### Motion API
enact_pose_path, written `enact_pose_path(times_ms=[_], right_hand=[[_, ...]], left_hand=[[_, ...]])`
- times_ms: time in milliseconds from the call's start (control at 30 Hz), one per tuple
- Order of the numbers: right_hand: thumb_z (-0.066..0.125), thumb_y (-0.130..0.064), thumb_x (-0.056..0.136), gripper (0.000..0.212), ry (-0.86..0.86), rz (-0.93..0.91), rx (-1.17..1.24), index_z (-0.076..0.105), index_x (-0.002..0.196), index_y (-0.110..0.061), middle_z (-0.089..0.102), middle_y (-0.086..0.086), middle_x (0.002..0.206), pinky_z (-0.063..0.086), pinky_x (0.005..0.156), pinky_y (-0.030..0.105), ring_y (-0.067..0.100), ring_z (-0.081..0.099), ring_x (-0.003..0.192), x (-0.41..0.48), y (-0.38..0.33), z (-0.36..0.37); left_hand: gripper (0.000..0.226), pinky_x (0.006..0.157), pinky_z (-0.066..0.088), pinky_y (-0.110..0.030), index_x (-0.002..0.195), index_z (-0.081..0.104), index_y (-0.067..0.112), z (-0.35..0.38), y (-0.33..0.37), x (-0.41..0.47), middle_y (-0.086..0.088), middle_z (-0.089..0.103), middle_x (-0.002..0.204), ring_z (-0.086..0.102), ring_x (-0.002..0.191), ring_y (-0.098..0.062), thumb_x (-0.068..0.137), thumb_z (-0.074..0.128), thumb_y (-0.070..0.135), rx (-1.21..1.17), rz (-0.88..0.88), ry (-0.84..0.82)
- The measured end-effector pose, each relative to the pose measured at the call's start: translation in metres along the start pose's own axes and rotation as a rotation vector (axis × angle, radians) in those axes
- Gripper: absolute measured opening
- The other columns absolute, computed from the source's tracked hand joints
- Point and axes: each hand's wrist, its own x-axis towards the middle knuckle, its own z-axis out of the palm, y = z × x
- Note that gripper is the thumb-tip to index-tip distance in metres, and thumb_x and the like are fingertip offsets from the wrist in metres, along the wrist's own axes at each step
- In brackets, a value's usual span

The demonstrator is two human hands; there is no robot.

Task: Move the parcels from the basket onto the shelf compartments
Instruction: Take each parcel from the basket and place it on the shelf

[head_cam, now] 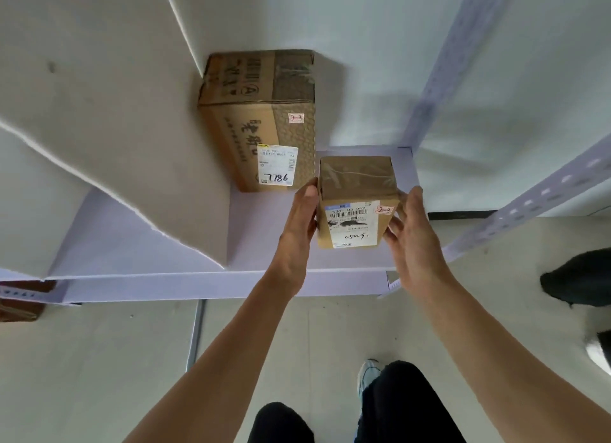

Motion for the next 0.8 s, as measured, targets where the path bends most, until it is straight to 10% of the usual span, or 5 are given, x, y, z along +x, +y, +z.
enact_pose_path(times_ms=[800], right_hand=[[0.027,-0.044,0.114,0.052,-0.119,-0.375,-0.041,0.076,0.096,-0.040,0.081,-0.016,0.102,0.054,0.083,0.019,-0.001,0.075,0.099,0.111,0.069,-0.023]], left_hand=[[0.081,0.123,0.042,-0.041,0.166,0.028,0.024,-0.008,-0.087,0.114,0.004,0.057,0.157,0.053,0.144,-0.009,0.098,0.065,0.048,0.147,0.431,-0.138]])
